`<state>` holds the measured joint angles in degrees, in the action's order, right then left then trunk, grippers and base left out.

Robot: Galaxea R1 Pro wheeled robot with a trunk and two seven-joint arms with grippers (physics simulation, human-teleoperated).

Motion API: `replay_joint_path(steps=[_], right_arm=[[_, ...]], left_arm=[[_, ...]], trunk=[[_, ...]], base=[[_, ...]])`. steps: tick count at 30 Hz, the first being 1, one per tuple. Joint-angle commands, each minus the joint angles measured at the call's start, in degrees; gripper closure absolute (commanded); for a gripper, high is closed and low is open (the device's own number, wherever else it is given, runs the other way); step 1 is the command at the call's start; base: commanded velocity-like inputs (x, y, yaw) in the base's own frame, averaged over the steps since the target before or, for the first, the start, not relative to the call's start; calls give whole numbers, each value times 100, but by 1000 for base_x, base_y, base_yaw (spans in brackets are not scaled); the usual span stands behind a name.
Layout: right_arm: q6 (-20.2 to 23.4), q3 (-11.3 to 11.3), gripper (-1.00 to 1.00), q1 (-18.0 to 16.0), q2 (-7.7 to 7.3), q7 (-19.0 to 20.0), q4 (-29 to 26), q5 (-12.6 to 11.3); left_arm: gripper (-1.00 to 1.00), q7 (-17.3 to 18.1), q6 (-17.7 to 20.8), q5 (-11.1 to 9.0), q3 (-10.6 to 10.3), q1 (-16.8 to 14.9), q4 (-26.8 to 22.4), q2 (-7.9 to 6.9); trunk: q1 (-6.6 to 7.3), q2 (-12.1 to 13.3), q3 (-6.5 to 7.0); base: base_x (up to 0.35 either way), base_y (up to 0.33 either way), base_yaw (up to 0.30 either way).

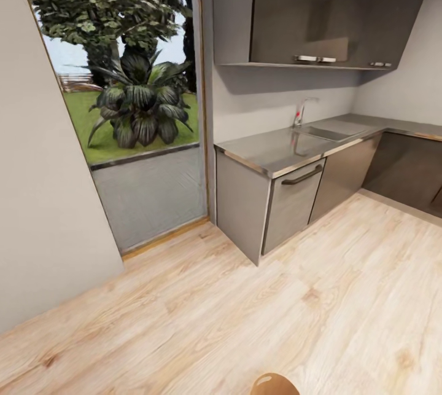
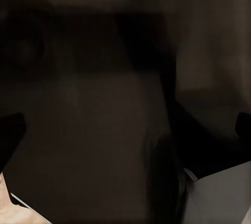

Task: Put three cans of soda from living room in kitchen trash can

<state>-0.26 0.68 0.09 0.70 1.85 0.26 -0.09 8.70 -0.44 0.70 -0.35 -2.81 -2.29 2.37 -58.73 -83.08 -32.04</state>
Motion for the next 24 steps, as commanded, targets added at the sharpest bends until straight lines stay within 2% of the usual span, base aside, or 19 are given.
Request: replay_joint_path(steps=[1,12,24], right_arm=[[0,-2,-100,0,0,0,0,0],[5,-17,-100,0,7,0,0,29],[3,-50,-100,0,36,8,-33,57]], left_arm=[[-100,0,0,0,0,0,0,0],[-100,-4,-34,2,0,0,0,0],[-100,-17,-35,8,0,0,0,2]], trunk=[[0,0,0],[0,0,0],[0,0,0]], base=[[120,73,0],[121,88,0],[21,-5,0]])
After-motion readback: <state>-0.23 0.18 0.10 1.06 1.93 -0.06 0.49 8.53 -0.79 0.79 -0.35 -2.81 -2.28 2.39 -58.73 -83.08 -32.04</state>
